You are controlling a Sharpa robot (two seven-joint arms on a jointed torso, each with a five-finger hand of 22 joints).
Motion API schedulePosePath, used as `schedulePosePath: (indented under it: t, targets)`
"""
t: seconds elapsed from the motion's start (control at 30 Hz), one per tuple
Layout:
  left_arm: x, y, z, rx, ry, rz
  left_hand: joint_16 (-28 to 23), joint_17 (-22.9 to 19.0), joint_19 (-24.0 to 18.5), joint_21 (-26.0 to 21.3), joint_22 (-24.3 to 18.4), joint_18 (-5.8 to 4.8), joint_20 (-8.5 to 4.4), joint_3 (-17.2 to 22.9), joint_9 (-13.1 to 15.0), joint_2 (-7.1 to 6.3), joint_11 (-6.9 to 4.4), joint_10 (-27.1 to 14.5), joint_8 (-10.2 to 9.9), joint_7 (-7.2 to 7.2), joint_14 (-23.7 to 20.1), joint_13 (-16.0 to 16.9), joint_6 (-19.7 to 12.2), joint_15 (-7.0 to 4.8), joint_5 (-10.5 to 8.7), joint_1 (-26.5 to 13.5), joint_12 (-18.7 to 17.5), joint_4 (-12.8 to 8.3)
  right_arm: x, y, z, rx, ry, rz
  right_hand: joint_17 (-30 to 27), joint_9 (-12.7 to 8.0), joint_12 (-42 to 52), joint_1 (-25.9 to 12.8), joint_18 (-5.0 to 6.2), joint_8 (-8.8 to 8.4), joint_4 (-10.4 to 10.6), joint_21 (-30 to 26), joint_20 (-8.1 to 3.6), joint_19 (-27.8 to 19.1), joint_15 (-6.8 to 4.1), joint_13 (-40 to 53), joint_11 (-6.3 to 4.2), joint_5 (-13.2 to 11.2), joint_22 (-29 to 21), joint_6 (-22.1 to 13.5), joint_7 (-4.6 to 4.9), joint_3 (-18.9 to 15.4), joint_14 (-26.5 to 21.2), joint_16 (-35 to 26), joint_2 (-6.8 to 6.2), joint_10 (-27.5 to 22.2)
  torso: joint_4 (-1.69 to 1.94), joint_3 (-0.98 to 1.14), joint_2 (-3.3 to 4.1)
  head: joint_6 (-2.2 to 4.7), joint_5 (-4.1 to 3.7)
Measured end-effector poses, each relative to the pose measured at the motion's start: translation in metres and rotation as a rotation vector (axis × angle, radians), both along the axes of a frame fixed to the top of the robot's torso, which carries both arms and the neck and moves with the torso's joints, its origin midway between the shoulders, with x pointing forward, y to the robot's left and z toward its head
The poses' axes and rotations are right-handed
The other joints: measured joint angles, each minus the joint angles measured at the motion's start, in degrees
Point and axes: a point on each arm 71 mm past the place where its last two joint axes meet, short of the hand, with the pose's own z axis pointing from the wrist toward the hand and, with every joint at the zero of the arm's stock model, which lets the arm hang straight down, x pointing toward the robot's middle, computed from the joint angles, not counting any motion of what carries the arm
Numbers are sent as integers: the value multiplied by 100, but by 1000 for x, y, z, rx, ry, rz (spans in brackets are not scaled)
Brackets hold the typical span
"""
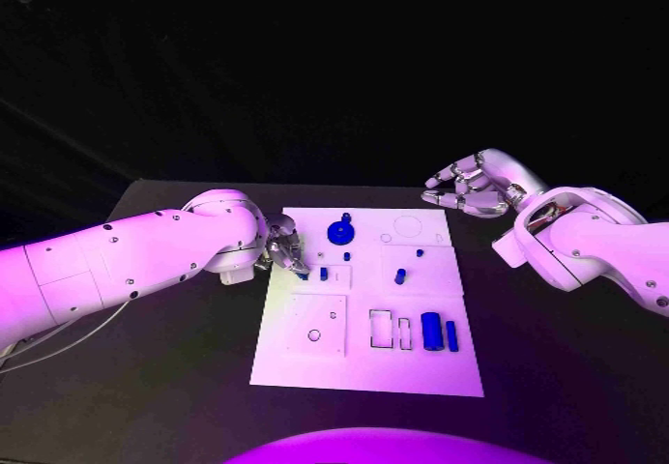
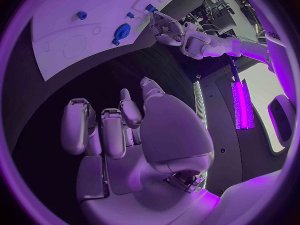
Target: Assemble the parts on the task board
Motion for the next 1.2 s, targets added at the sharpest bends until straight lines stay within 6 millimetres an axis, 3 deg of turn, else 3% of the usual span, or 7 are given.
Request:
schedulePosePath:
  t: [0.63,0.73,1.0,1.2]
  targets:
    - [-1,-2,1,8,-4,-10,0,-1,23,22,37,0,-17,181,49,-67,18,63,23,20,0,48,20,0,-6,-69,66,-64,0,0,0,0,0,1,-1,0,0,0,0,0,0,0,0,0,0,0,0,0,-1,0,0,0,0,0,0,0,-3,4,-1,19,-1]
    - [-1,-2,0,9,-3,-9,1,-1,41,44,67,0,0,266,52,-44,-19,101,23,33,0,78,32,0,-21,-129,80,-46,0,0,0,0,0,1,-1,0,0,0,1,0,0,0,0,0,0,0,0,0,-1,0,0,0,0,0,0,0,-2,4,-1,14,-3]
    - [0,-2,0,10,1,-3,23,-1,113,82,161,1,-31,688,80,-70,-67,190,69,39,-1,191,43,-41,-28,-634,169,-420,-1,0,0,0,0,1,-1,0,0,0,0,0,0,0,0,0,0,0,0,0,1,0,0,0,0,0,0,0,-1,4,0,3,-5]
    - [0,-2,0,11,4,3,23,-1,133,81,167,1,-51,506,84,-54,-115,257,89,-52,1,265,218,-84,-28,-866,238,-239,-1,0,0,1,0,1,-2,0,0,0,0,0,0,0,0,0,0,0,0,0,3,0,0,0,0,0,0,0,0,2,2,-9,-12]
